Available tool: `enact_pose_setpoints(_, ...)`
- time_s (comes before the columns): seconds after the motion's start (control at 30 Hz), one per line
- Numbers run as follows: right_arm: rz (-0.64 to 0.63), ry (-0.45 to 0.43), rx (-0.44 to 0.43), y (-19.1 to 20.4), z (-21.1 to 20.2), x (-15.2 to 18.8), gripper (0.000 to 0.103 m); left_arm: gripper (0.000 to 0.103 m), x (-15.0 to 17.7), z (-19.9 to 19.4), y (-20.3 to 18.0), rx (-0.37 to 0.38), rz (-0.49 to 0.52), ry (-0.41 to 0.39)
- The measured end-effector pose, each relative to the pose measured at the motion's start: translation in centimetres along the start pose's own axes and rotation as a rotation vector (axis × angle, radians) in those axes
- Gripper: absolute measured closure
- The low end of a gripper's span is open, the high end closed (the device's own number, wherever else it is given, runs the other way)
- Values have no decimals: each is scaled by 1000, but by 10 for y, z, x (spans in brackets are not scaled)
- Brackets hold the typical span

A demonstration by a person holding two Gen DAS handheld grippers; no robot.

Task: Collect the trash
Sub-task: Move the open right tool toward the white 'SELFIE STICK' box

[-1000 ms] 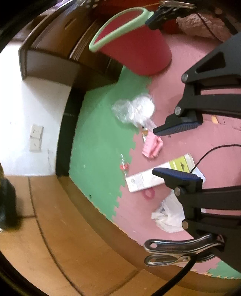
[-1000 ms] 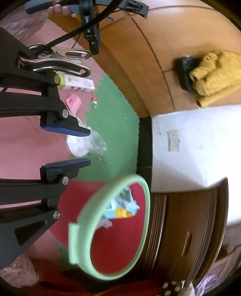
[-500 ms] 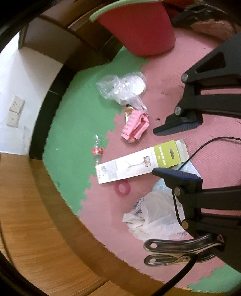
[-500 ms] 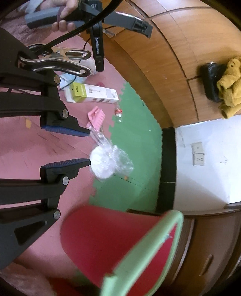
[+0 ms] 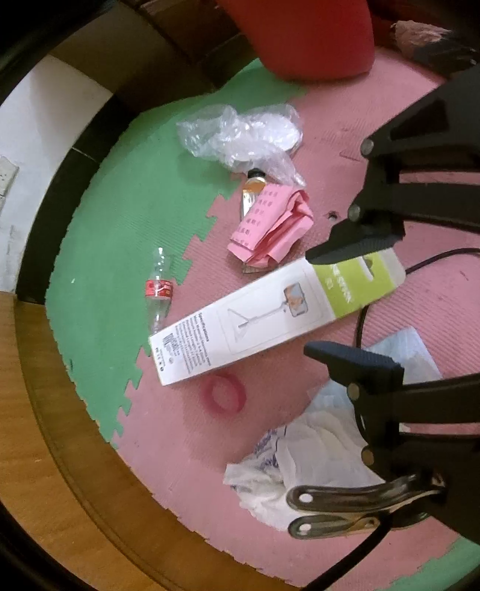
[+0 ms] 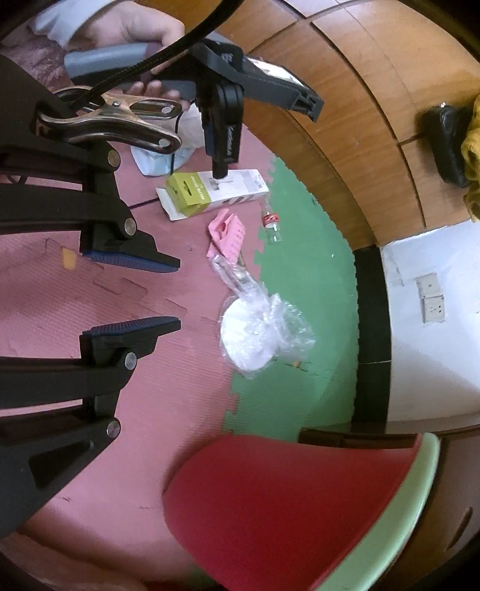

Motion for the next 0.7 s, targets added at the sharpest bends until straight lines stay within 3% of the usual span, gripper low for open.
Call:
enact_pose_setpoints(0.3, 9, 35, 9, -2, 16, 9, 78, 53, -6, 33, -8, -10, -8, 45)
enact_pose_setpoints(0.43, 10, 47, 11, -2, 19, 12, 78, 48, -11, 39, -12, -17, -5, 30)
enact_pose_setpoints(0.7, -12, 88, -32, 16, 36, 9, 78, 48, -12, 20, 0, 35, -41, 47)
Point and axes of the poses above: each gripper's, at about its wrist camera, not at the fingertips, and z roughly the way its jaws point, y to its left, x to its underside, the point moved 10 cm from there along z, roughly the way its jaws point, and after that the axes turned 6 degrees about x, right-handed, at the moved point
